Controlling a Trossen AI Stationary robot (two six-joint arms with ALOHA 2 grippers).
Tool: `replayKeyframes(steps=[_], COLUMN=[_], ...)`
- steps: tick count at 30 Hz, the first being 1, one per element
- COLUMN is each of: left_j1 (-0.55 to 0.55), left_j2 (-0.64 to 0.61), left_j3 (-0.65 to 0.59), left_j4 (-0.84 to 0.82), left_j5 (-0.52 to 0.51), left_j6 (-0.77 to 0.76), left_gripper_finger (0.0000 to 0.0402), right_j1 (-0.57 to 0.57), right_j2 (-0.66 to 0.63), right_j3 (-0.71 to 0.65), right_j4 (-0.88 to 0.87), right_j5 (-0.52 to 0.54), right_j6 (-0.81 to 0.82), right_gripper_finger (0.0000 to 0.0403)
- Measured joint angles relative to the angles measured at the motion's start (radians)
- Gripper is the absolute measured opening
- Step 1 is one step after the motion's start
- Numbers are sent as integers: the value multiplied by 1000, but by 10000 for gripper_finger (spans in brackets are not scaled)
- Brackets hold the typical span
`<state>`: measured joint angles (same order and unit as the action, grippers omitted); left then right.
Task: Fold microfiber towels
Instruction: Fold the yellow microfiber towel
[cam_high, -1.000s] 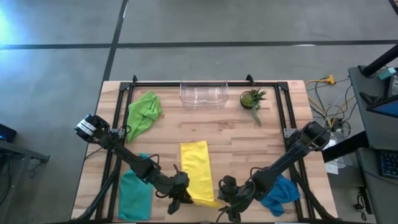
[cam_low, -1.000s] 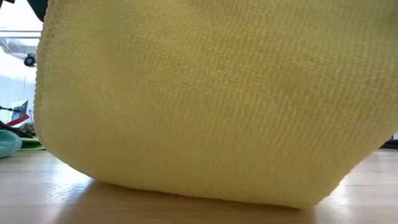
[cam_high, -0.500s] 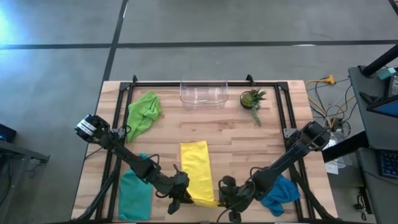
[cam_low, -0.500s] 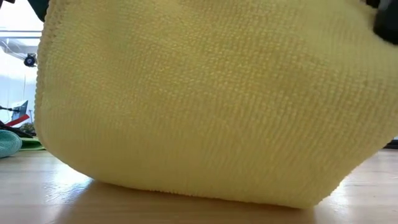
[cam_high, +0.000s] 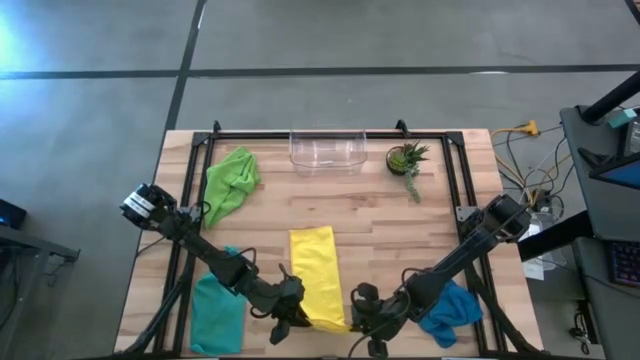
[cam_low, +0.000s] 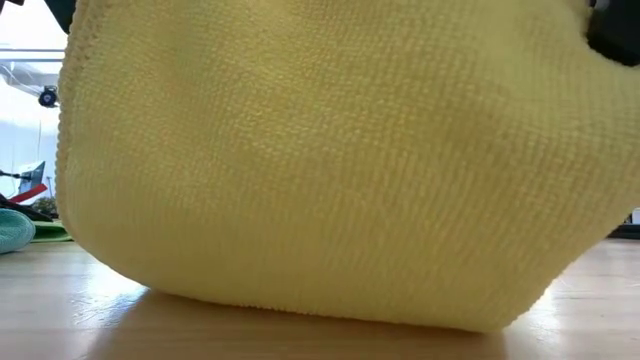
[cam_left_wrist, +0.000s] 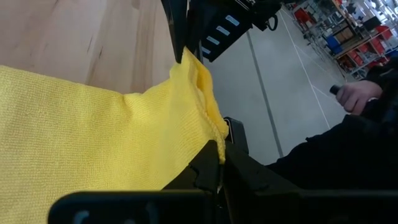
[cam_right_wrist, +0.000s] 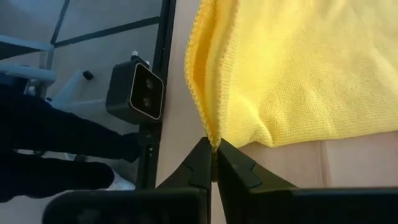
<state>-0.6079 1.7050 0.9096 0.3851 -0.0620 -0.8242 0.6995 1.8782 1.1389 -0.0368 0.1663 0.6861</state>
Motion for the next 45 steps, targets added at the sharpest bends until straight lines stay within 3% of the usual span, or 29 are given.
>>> replayKeyframes(steps=[13,24,45], left_j1=[-5,-8,-7], left_j2=[-44,-169,-170], left_j3=[0,-34,-51], left_j4=[-33,-276,-514], left_j5=[-6,-149,-424], left_j6=[71,106,105], left_gripper_finger=[0,0,0], right_j1=[-60,-187,-361], right_j2=[-85,-143,-145], right_j3=[0,0,0], right_j4=[-66,-150,-206], right_j5=[-66,-131,-178], right_j6=[-19,-112,-218], right_gripper_finger=[9,9,9])
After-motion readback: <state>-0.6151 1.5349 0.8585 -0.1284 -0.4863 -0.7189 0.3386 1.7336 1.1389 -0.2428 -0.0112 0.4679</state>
